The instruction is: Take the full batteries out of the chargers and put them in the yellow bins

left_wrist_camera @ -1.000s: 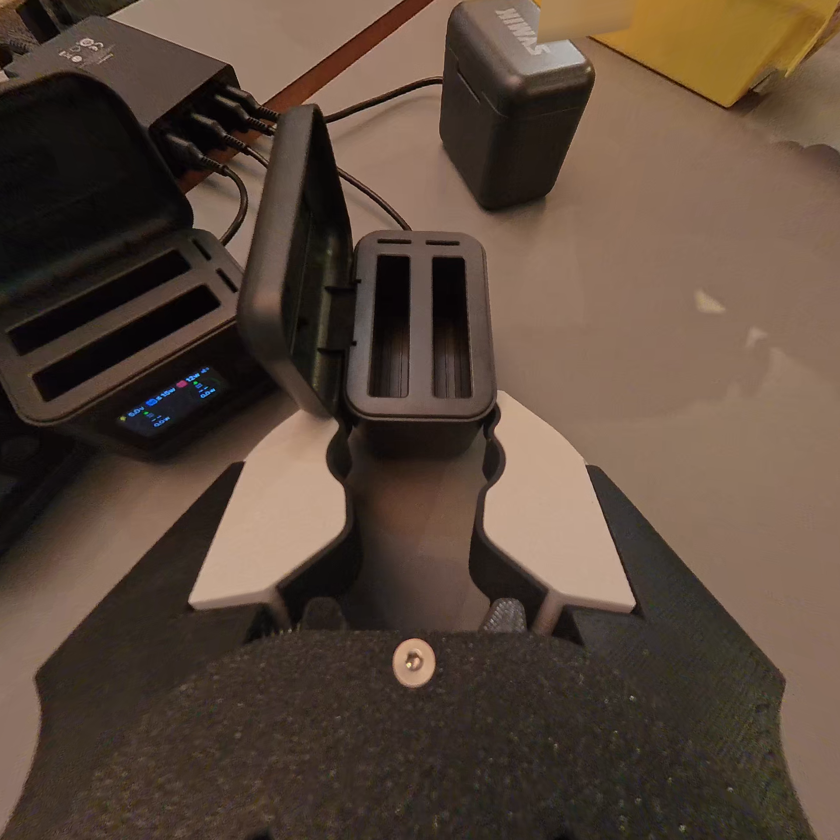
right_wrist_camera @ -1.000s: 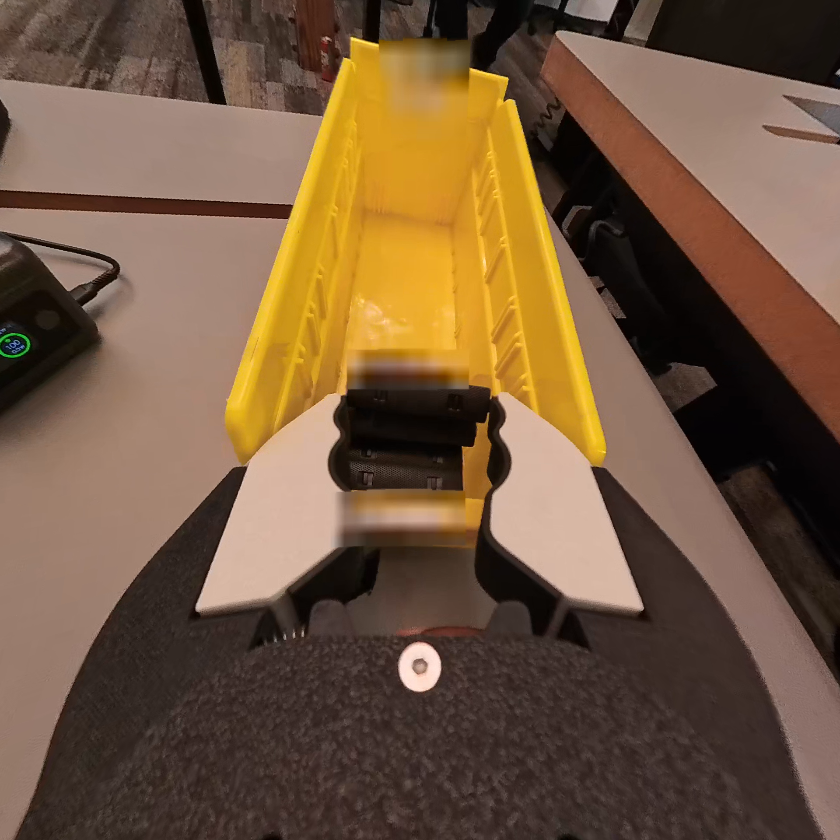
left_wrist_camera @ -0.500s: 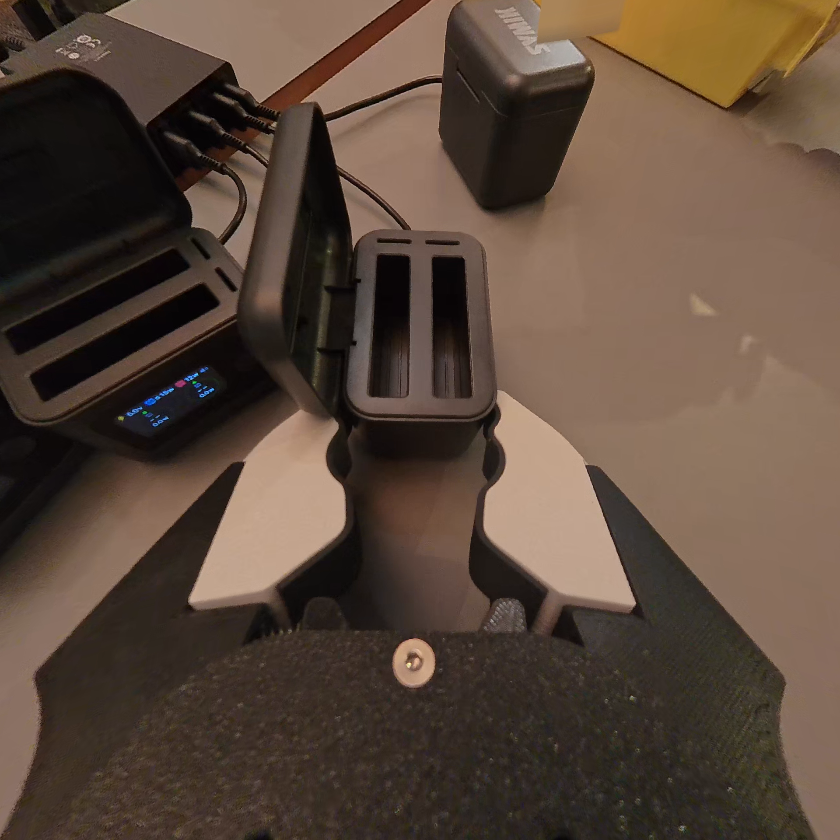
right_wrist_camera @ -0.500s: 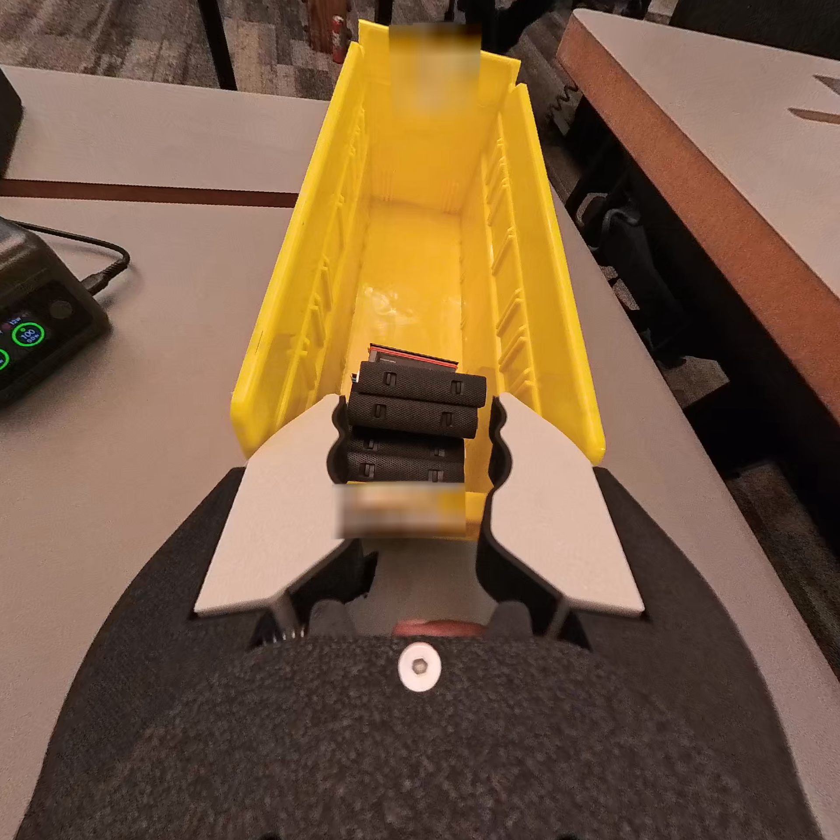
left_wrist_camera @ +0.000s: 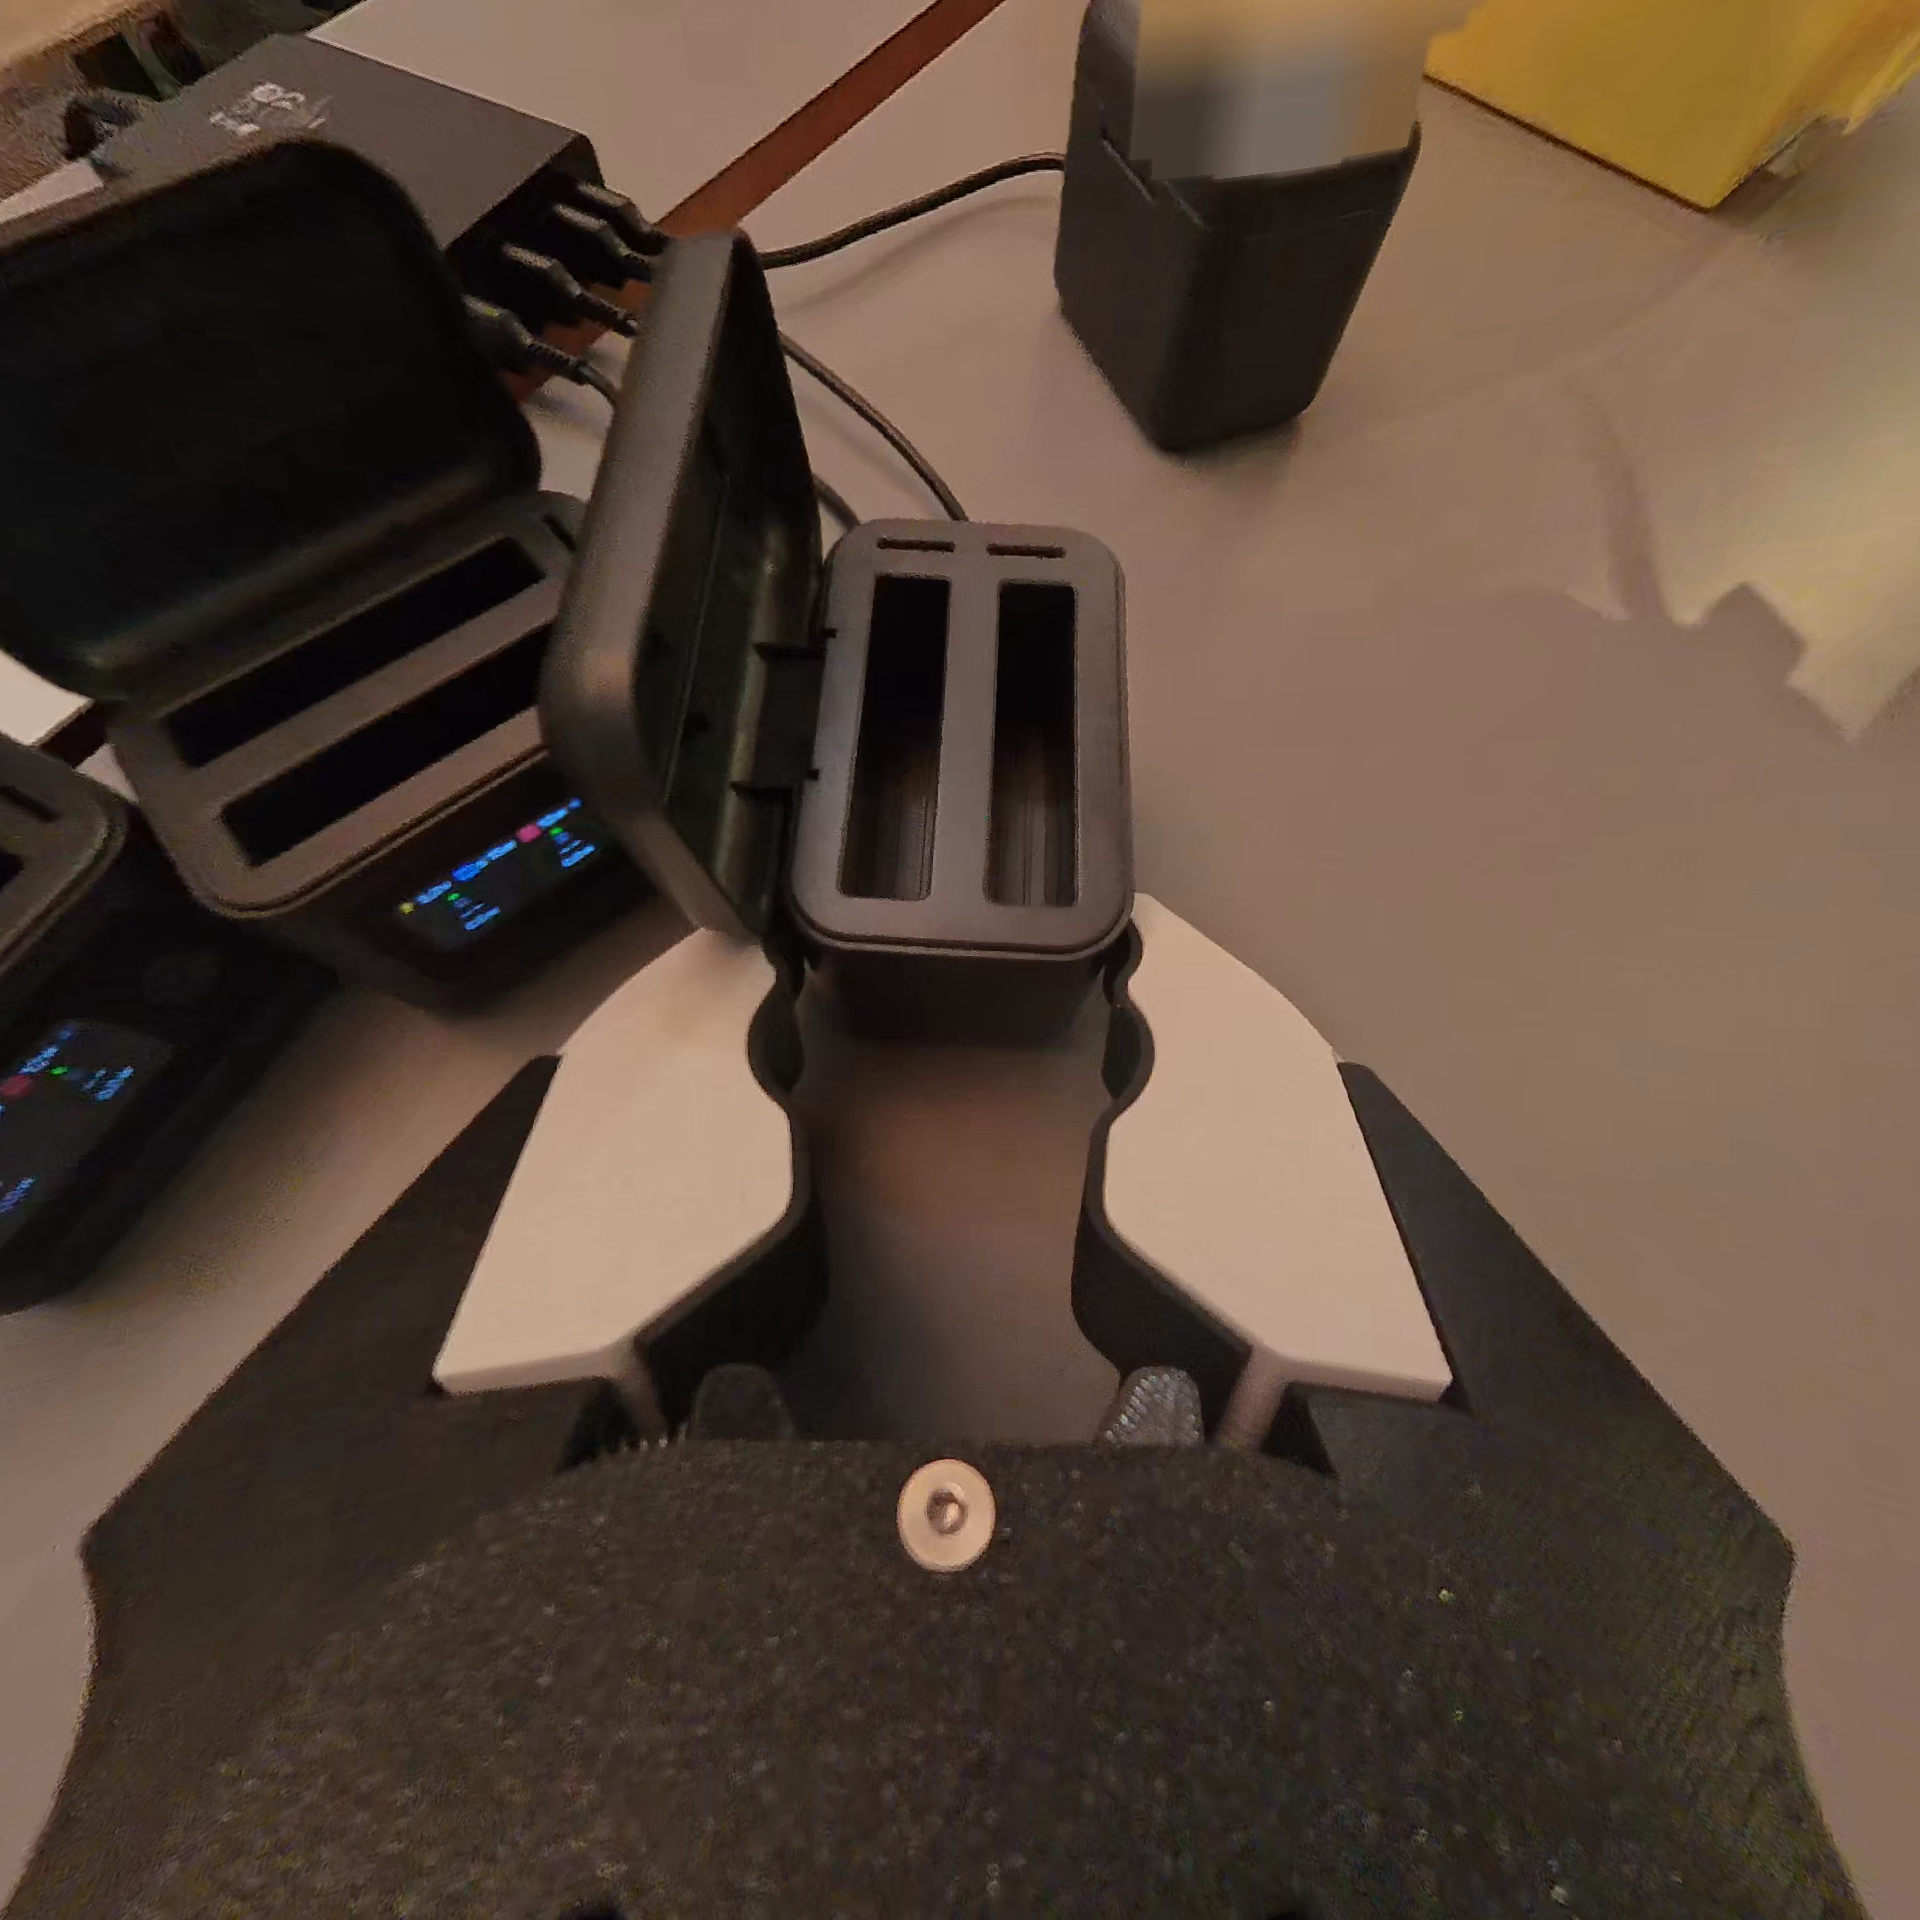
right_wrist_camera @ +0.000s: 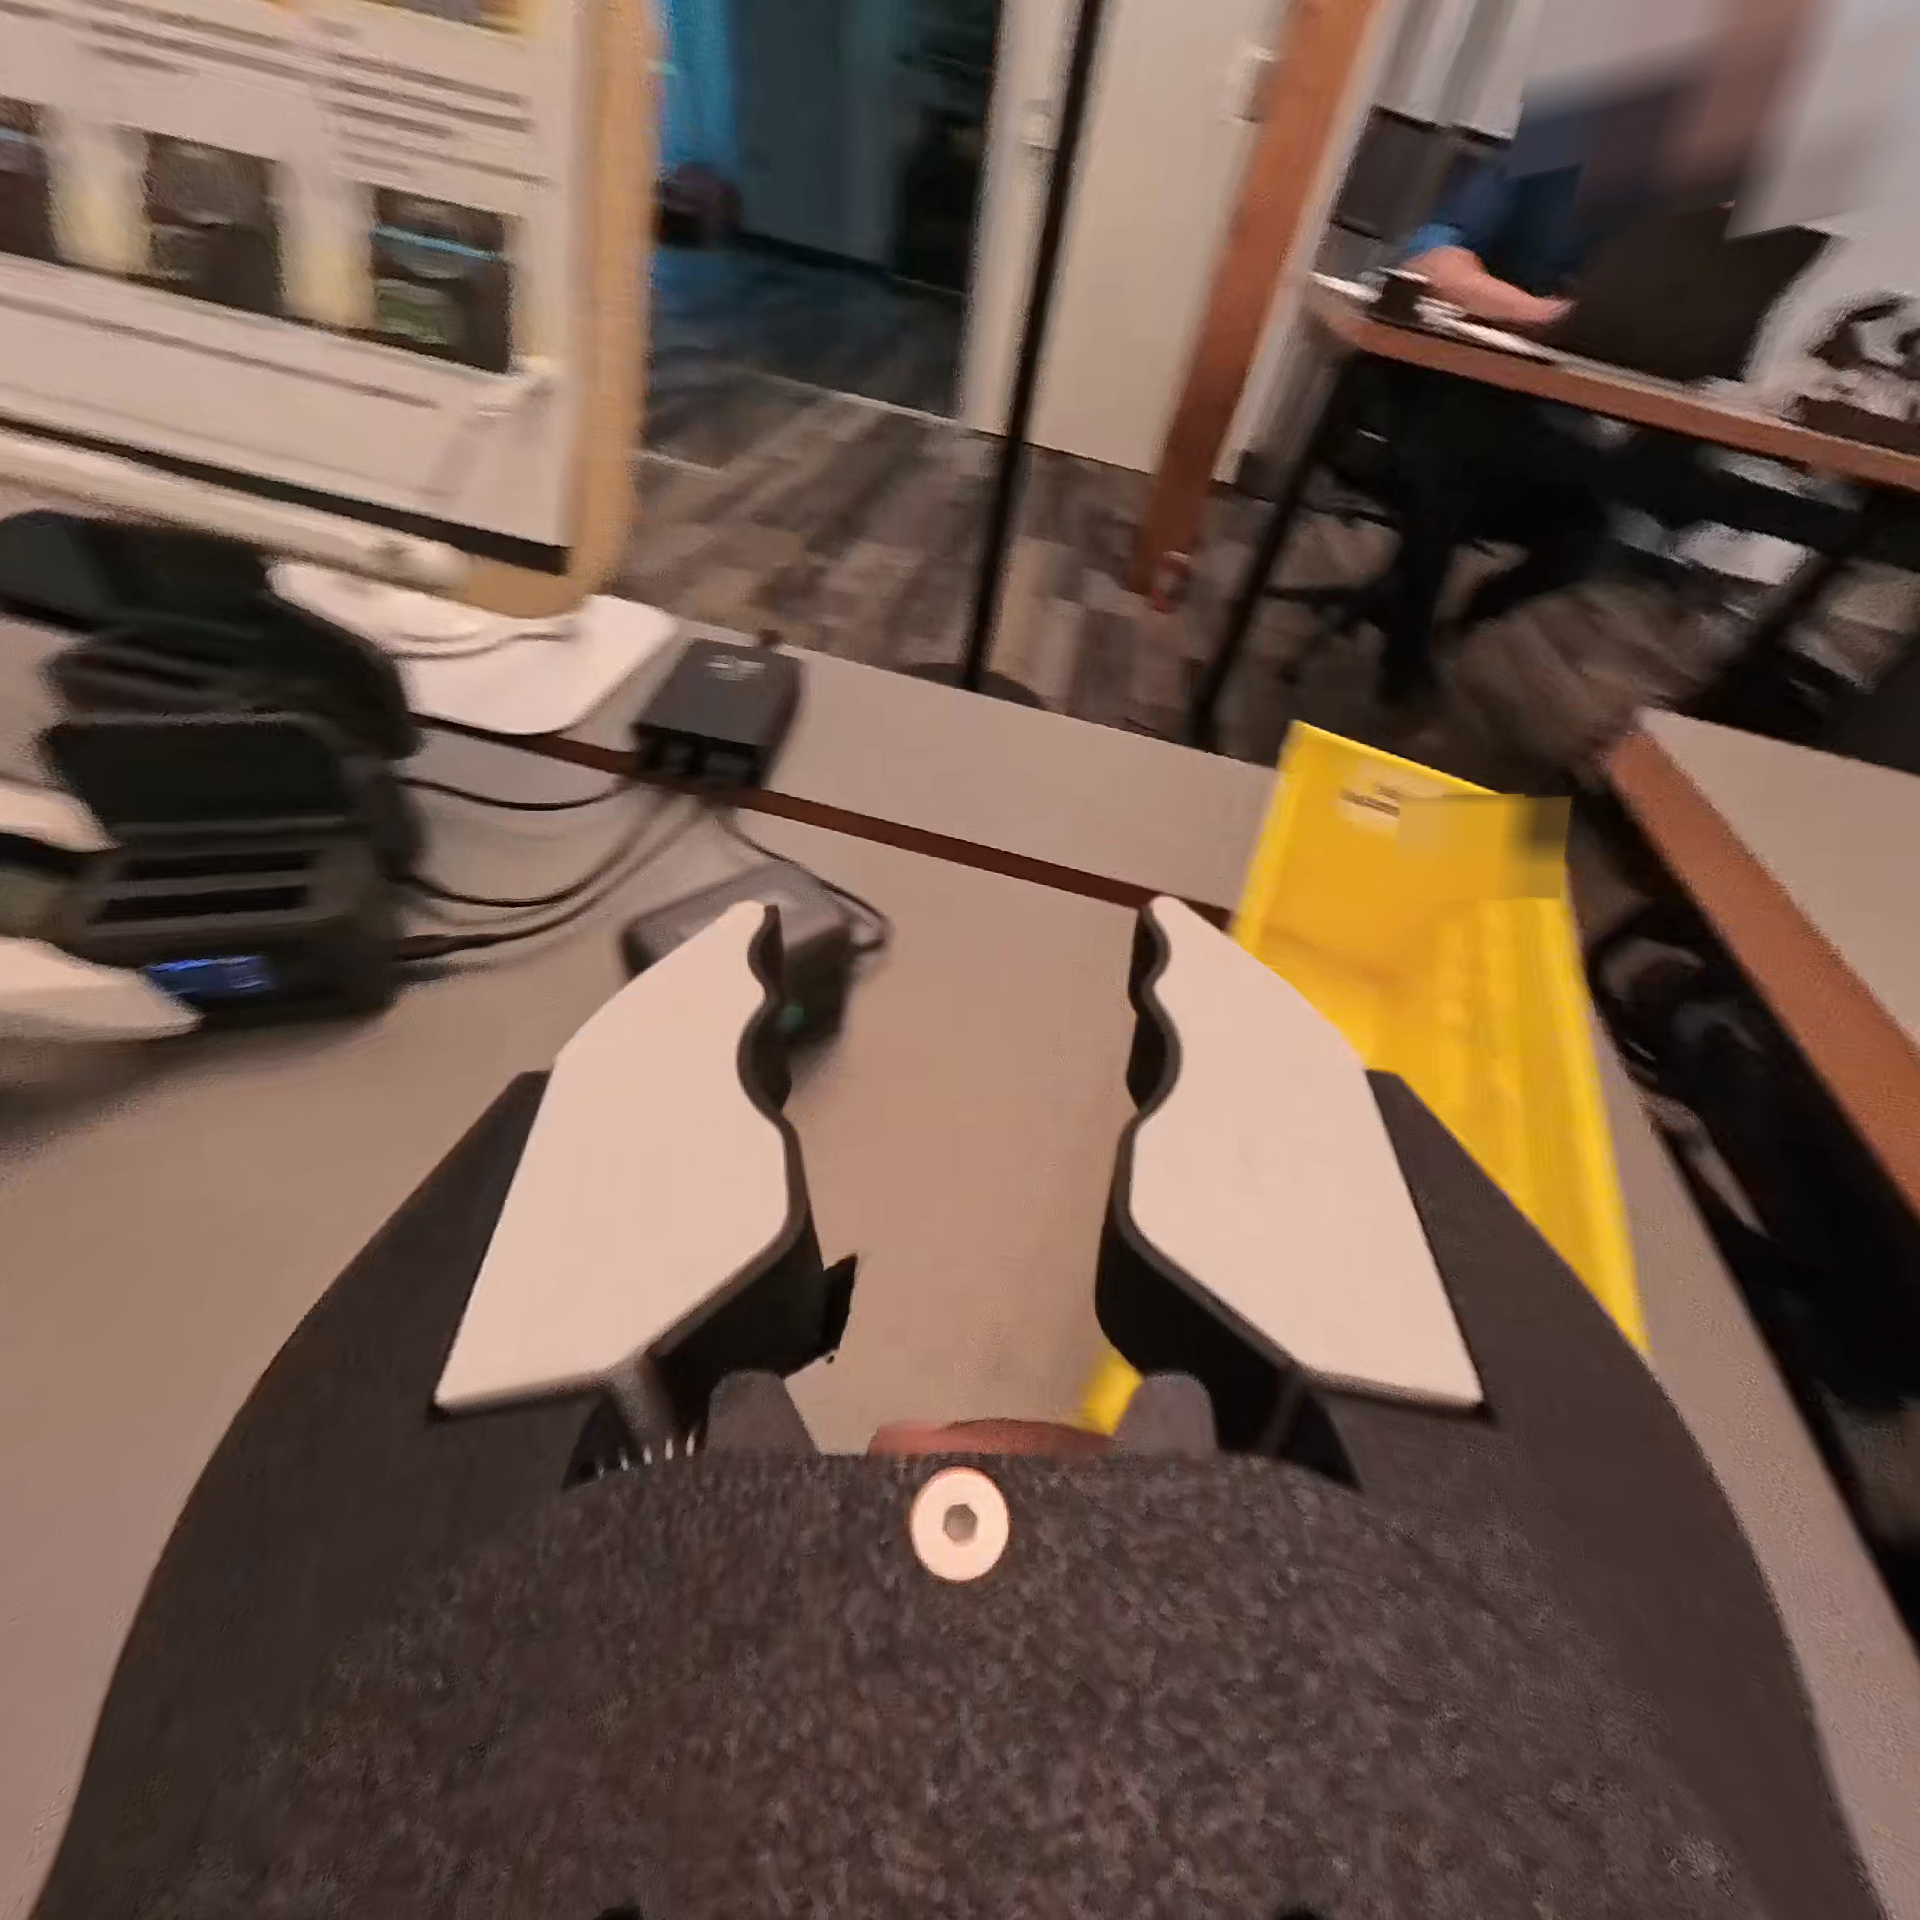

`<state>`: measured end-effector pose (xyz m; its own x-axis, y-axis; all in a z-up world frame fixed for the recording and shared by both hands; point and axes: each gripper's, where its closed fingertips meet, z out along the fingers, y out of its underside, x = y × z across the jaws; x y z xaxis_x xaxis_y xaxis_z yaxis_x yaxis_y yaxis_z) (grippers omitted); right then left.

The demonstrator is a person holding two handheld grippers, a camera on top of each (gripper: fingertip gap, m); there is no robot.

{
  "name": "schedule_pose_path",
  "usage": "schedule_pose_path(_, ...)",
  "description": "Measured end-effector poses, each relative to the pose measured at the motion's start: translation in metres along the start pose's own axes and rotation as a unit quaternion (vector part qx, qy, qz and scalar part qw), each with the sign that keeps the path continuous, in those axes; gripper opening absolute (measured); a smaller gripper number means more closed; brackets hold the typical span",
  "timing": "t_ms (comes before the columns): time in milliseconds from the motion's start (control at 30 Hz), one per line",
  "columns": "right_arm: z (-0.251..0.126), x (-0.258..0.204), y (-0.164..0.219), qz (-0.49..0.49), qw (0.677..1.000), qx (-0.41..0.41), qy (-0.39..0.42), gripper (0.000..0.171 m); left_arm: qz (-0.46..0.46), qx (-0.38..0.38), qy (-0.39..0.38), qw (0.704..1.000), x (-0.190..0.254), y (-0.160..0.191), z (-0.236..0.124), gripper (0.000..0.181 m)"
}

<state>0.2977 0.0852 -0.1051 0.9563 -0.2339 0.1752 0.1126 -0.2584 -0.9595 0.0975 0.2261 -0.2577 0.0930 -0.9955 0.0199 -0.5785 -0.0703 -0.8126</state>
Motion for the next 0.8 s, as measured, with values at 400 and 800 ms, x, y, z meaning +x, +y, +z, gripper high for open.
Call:
schedule_pose_path(400,0.091,-0.09,0.059,-0.153,0.948,-0.177,-0.215,0.089,0.056,-0.013,-0.009,0.998,-0.002,0.0,0.006,0.054)
schedule_pose_path(800,0.122,-0.074,0.114,-0.214,0.854,-0.389,-0.273,0.098,0.077,-0.053,-0.048,0.994,-0.011,0.0,0.008,0.057)
